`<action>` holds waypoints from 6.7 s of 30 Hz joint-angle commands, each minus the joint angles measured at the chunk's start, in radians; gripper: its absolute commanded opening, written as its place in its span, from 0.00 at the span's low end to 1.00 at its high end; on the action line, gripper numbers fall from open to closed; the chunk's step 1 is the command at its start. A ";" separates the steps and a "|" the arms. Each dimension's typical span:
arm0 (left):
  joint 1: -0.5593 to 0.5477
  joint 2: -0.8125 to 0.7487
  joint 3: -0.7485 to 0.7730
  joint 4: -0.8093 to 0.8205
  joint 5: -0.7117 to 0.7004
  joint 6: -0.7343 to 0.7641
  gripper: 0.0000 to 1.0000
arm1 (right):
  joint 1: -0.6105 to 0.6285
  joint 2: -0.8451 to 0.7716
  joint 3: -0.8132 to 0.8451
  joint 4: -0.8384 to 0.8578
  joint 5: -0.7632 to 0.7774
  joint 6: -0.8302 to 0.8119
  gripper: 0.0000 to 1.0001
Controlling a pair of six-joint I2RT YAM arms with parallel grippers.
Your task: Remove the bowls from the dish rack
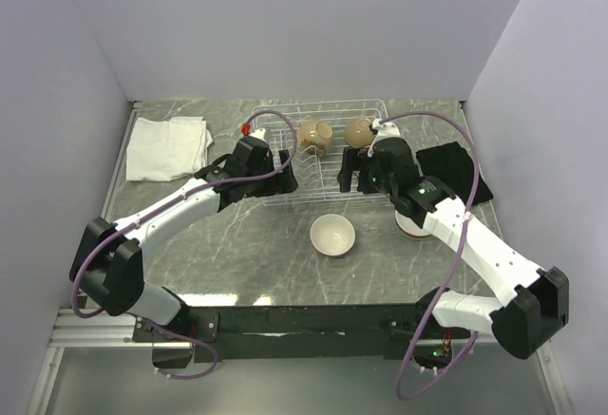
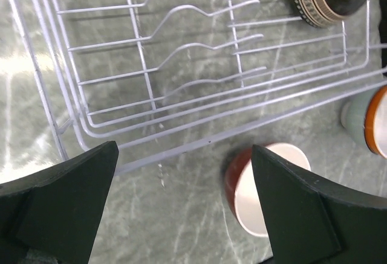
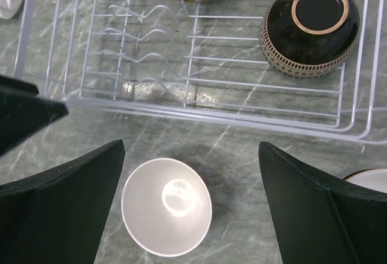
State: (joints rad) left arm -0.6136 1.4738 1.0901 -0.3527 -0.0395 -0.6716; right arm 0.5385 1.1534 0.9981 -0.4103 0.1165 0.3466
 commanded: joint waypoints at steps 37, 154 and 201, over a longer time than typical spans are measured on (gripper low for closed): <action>0.311 -0.642 -0.436 0.004 -0.321 0.173 0.99 | 0.124 1.031 0.942 -0.012 0.437 -0.336 1.00; 0.153 -0.015 -0.075 0.624 0.443 -0.008 0.99 | -0.078 0.198 0.320 0.110 -0.505 0.175 0.00; 0.080 -0.194 -0.107 0.229 0.245 0.066 0.01 | -0.189 -0.106 -0.064 0.244 -0.574 0.237 1.00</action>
State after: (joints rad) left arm -0.5129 1.3315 0.9077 0.0120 0.3103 -0.6407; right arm 0.3569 1.1332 0.9089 -0.0685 -0.5495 0.6910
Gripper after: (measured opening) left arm 0.055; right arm 0.994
